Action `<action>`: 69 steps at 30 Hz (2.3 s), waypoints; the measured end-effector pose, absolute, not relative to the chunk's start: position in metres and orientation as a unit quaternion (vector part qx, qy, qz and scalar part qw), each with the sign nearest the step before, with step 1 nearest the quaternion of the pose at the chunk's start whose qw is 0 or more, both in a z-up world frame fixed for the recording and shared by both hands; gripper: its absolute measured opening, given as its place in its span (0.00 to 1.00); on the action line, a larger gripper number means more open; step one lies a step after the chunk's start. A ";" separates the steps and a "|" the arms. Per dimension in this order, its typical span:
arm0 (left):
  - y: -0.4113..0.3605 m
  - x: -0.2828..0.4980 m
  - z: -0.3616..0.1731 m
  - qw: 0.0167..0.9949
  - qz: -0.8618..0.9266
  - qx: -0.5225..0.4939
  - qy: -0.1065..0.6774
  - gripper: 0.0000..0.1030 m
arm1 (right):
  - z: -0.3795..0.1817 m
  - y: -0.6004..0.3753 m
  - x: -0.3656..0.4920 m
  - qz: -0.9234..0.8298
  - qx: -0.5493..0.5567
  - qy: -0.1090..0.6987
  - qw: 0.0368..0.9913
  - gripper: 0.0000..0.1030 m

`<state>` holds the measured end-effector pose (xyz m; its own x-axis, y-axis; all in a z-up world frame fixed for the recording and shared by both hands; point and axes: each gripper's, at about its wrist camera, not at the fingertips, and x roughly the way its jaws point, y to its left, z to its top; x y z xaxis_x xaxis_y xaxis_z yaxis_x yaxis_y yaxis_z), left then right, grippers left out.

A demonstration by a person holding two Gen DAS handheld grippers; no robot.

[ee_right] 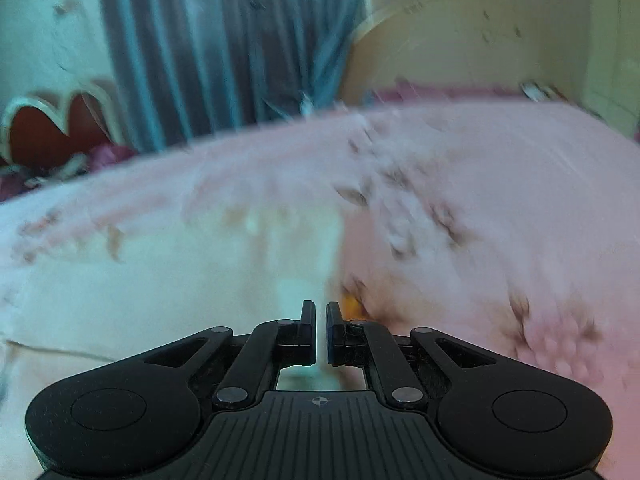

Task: Fold small clothes
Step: 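Fold the held side inward with the right gripper and open it, then withdraw both open grippers from the folded sweater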

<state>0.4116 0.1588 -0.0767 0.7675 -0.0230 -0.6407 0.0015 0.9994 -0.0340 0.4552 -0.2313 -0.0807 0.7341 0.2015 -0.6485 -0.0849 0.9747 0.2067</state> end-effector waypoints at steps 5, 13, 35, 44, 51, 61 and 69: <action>0.130 0.442 -0.104 0.924 -0.043 -0.013 0.380 0.47 | -0.112 -0.199 0.474 0.088 0.048 0.421 0.902 0.04; 0.147 0.462 -0.100 0.920 -0.076 -0.033 0.382 0.48 | -0.100 -0.216 0.488 0.067 0.095 0.397 0.910 0.04; 0.116 0.513 -0.109 0.925 -0.065 -0.005 0.375 0.53 | -0.099 -0.093 0.528 0.162 0.061 0.383 0.907 0.04; 0.145 0.489 -0.119 0.927 -0.026 -0.002 0.373 0.55 | -0.116 -0.134 0.526 0.108 0.049 0.392 0.912 0.03; 0.122 0.474 -0.096 0.937 -0.038 0.015 0.346 0.52 | -0.089 -0.119 0.507 0.136 0.018 0.360 0.923 0.09; 0.100 0.453 -0.116 0.926 -0.058 0.030 0.372 0.52 | -0.113 -0.129 0.479 0.144 0.015 0.394 0.907 0.40; 0.102 0.449 -0.118 0.926 -0.060 0.037 0.371 0.53 | -0.121 -0.185 0.468 0.080 0.038 0.400 0.912 0.40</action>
